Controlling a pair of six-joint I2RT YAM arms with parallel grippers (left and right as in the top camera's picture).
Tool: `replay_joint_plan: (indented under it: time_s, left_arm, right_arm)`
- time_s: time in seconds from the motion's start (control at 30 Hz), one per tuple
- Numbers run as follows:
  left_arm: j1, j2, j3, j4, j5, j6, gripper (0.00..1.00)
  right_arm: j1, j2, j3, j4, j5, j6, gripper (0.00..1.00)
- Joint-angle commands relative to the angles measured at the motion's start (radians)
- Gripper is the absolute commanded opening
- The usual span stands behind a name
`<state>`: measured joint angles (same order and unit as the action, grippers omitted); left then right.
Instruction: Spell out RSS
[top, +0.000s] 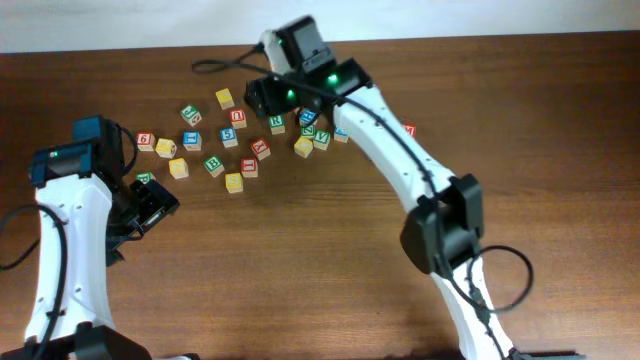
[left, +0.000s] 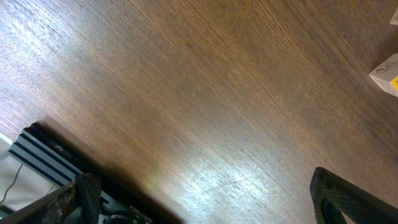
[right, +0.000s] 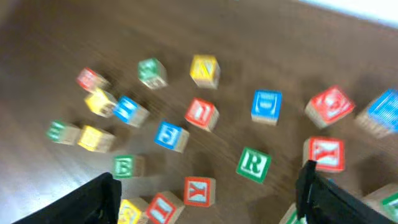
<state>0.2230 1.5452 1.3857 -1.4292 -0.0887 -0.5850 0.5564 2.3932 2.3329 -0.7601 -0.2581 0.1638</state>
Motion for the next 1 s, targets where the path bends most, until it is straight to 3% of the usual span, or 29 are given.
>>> replay_joint_plan:
  time_s: [0.0,0.17,0.4,0.6,0.63,0.73,0.8,0.97]
  left_arm:
    - [0.0,0.0,0.004,0.0,-0.004,-0.01,0.99]
    - [0.0,0.0,0.004,0.0,-0.005,-0.01,0.99]
    - [0.0,0.0,0.004,-0.001,-0.004,-0.01,0.99]
    - [0.0,0.0,0.004,-0.001,-0.005,-0.01,0.99]
    - [0.001,0.0,0.004,-0.001,-0.005,-0.01,0.99]
    - [0.0,0.0,0.004,0.0,-0.004,-0.01,0.99]
    - [0.0,0.0,0.004,-0.001,-0.005,-0.01,0.99]
    - [0.001,0.0,0.004,-0.001,-0.005,-0.01,0.99]
  right_arm:
    - [0.041,0.068,0.006,-0.001,0.204,0.075,0.82]
    - [0.06,0.152,0.006,0.045,0.338,0.219,0.82]
    - [0.062,0.2,-0.002,0.092,0.312,0.219,0.74]
    - [0.079,0.201,-0.114,0.208,0.337,0.219,0.73]
    - [0.079,0.201,-0.125,0.209,0.377,0.219,0.65]
    - [0.08,0.201,-0.125,0.216,0.42,0.219,0.63]
    - [0.08,0.201,-0.125,0.226,0.42,0.219,0.5]
    - [0.099,0.22,-0.125,0.226,0.42,0.219,0.5]
